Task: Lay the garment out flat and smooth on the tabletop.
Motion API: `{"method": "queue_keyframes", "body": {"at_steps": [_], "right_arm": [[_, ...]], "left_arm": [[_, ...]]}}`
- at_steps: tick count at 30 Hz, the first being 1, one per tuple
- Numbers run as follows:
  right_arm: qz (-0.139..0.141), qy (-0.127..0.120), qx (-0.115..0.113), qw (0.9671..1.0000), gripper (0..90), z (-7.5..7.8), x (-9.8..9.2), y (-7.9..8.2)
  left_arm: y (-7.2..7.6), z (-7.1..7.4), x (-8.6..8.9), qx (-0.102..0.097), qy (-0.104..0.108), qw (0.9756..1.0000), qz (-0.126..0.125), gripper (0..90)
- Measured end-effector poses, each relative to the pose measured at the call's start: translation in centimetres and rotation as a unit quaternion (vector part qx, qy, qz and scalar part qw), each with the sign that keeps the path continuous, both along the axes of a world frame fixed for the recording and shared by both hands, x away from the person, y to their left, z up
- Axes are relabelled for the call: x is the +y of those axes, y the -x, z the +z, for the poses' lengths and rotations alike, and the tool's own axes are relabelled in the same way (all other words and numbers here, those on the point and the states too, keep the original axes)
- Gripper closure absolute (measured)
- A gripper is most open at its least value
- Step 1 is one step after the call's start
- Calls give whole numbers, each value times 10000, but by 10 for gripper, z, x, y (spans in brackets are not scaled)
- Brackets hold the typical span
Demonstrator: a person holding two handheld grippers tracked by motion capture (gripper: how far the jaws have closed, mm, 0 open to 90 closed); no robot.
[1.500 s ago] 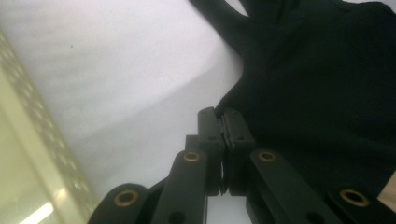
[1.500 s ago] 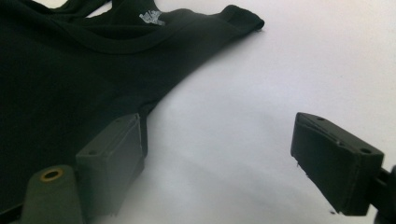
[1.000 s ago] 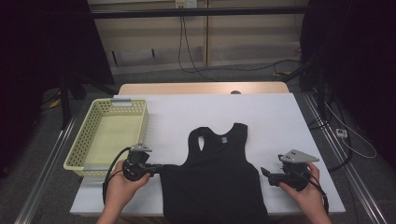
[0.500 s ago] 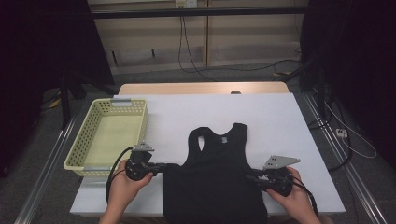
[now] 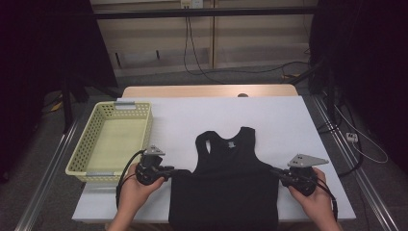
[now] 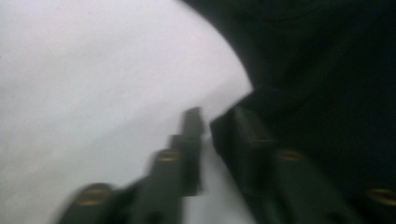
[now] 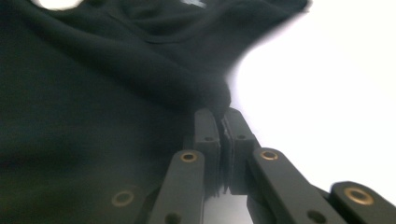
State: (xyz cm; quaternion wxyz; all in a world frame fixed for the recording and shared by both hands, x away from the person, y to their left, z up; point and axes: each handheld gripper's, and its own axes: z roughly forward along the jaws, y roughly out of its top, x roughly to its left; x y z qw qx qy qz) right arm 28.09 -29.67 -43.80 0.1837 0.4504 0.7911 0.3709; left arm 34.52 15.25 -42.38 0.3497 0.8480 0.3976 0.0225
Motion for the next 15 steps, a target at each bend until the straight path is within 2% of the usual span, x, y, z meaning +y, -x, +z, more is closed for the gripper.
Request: {"method": "queue_keyframes", "body": {"at_steps": [1,2,3,5,7,8,9,12,14,15], "right_arm": [[-97,-221,52,9997,868,0,-6,-3],[-78,-318,94,9994,867,-1,-9,-6],[2,-297,81,9995,866,-2,-9,-6],[133,-89,52,9999,861,-5,-3,-4],[170,-43,-26,9998,857,-5,1,-2],[136,-30,-28,9999,852,-4,1,-2],[111,-53,-14,9999,845,-5,0,-2],[207,-132,-8,9997,830,-8,-1,-2],[274,-109,30,9996,821,-10,2,-2],[304,-105,34,9995,820,-10,3,-1]], "left_arm": [[1,-1,1,8,-25,10000,9,574],[2,-2,1,26,-24,10000,30,482],[3,-3,1,80,-95,9999,-25,418],[4,-6,0,69,-141,9999,-28,403],[4,-9,-3,90,-155,9998,24,396],[4,-11,-4,125,-133,9998,9,402],[4,-13,-5,142,-168,9998,-25,447],[5,-15,-8,63,-180,9998,57,504],[6,-16,-11,127,-129,9998,26,670],[7,-16,-13,99,-177,9998,61,717]]}}
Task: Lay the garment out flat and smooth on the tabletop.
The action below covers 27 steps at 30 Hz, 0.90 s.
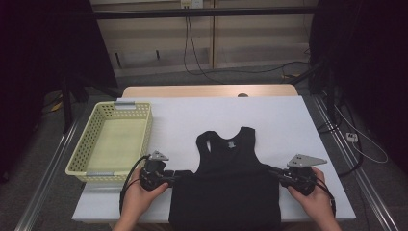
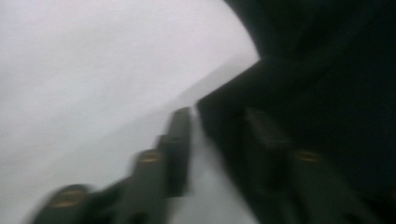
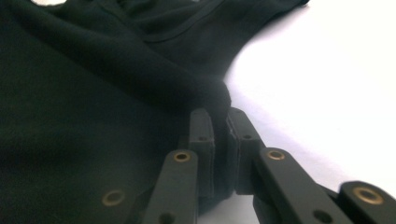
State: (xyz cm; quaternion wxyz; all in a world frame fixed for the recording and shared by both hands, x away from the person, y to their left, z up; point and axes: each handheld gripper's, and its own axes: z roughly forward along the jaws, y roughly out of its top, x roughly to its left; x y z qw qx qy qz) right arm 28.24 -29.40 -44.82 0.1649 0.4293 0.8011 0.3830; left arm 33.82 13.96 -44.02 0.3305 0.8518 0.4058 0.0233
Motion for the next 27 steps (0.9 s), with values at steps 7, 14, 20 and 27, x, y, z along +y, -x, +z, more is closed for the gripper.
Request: {"method": "queue_keyframes", "body": {"at_steps": [7,14,20,27], "right_arm": [[147,66,-4,9999,804,-1,9,1],[293,-89,-32,9995,802,1,17,-1],[374,51,-11,9993,743,-1,23,-1],[-167,-201,-297,9992,534,8,1,2]], "left_arm": [[-2,11,4,97,-267,9993,225,884],[-9,29,40,101,102,9978,649,889],[-9,17,26,183,54,9990,395,884],[-8,24,28,-90,140,9986,502,840]]}}
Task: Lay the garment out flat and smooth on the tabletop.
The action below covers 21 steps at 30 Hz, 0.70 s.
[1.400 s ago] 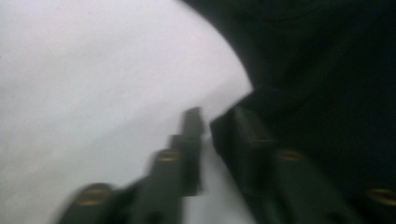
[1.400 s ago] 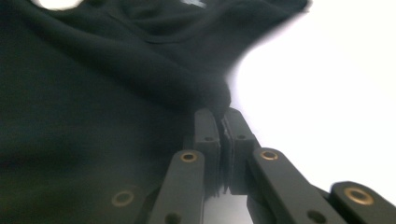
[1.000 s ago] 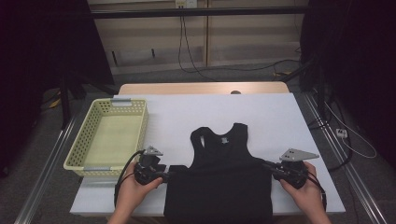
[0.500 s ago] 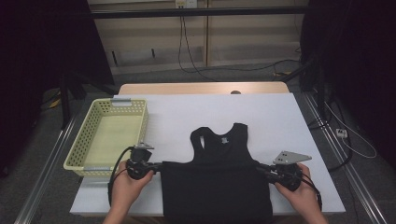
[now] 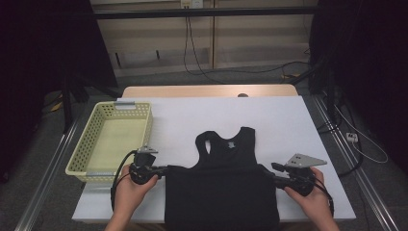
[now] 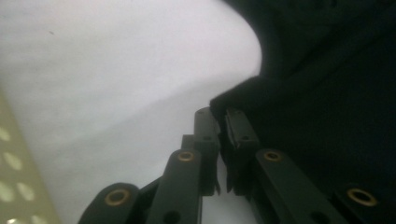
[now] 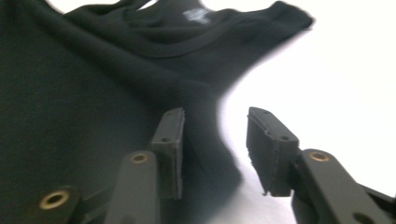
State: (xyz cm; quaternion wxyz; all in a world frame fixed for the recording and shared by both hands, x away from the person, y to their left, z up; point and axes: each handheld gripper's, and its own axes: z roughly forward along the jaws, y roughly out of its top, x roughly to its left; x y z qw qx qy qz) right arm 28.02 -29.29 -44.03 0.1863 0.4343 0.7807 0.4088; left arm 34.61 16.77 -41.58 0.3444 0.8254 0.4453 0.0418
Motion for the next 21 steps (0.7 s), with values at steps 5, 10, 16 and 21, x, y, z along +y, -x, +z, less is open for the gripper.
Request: {"method": "queue_keyframes", "body": {"at_steps": [5,10,16,21], "right_arm": [[-491,-121,-146,9986,474,5,-22,5],[-653,273,34,9975,455,-2,-28,6],[-309,554,305,9975,433,-13,-13,5],[40,298,258,9992,399,-10,4,6]], "left_arm": [[1,8,3,-141,169,9998,24,654],[2,5,-10,-58,262,9992,-301,433],[3,-3,-28,-122,126,9982,-575,315],[2,-7,-33,-80,85,9979,-639,276]]}}
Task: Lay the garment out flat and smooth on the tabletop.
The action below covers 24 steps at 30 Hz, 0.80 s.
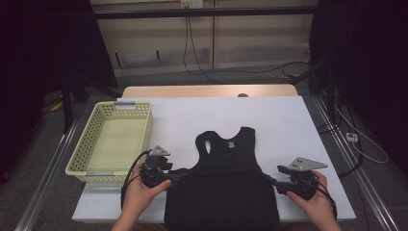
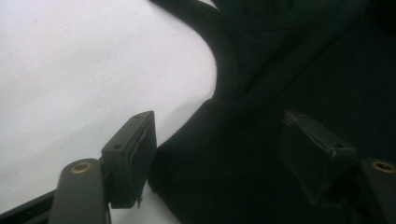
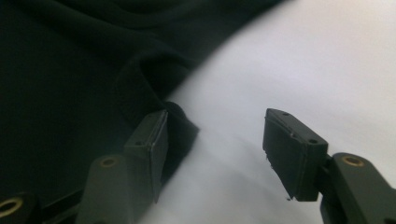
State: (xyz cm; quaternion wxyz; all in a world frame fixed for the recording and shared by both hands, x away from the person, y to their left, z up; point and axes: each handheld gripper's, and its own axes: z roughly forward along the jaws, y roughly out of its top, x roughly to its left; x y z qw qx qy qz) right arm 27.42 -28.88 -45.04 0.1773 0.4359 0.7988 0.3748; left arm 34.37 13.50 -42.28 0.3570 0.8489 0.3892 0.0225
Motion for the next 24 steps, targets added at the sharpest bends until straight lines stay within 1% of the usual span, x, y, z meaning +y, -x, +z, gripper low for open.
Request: {"method": "queue_keyframes", "body": {"at_steps": [1,2,4,7,8,9,10,11,12,14,16,17,18,20,21,22,23,24], "right_arm": [[85,-5,46,10000,395,-1,4,0],[211,-54,109,9997,390,-3,10,0],[364,-140,193,9991,390,-4,18,0],[645,-67,248,9976,390,-4,34,3],[687,-5,305,9972,384,-4,37,4],[711,127,268,9970,386,-6,40,5],[705,162,229,9971,426,-6,42,5],[742,133,293,9967,502,-4,41,5],[746,77,306,9967,553,-2,39,5],[711,-51,327,9969,596,-1,35,5],[684,-378,374,9962,652,2,27,5],[643,-485,337,9962,680,5,22,5],[624,-602,309,9958,688,8,17,6],[536,-864,279,9944,767,13,7,7],[481,-959,251,9939,777,15,2,8],[447,-1001,236,9937,776,17,-3,8],[360,-1043,205,9937,770,20,-9,9],[234,-1034,158,9942,769,21,-13,10]], "left_arm": [[0,-1,0,16,2,10000,-5,274],[0,-1,-1,8,-1,10000,12,274],[0,-1,-1,26,-13,10000,8,267],[0,-2,-1,31,-19,10000,10,259],[0,-3,-1,30,-29,10000,19,258],[0,-3,-1,43,-34,10000,11,257],[0,-4,-2,60,-51,10000,-7,256],[0,-4,-2,46,-60,10000,2,256],[1,-5,-3,49,-71,10000,4,255],[1,-5,-3,69,-95,9999,-51,254],[1,-5,-4,49,-101,9999,-41,254],[1,-5,-4,43,-100,9999,-51,254],[1,-5,-4,41,-95,9999,-53,254],[1,-4,-3,56,-83,9999,-52,254],[1,-4,-3,54,-81,9999,-51,254],[1,-4,-3,45,-82,9999,-41,254],[0,-4,-3,40,-82,10000,-24,254],[0,-4,-3,31,-94,9999,-22,254]]}}
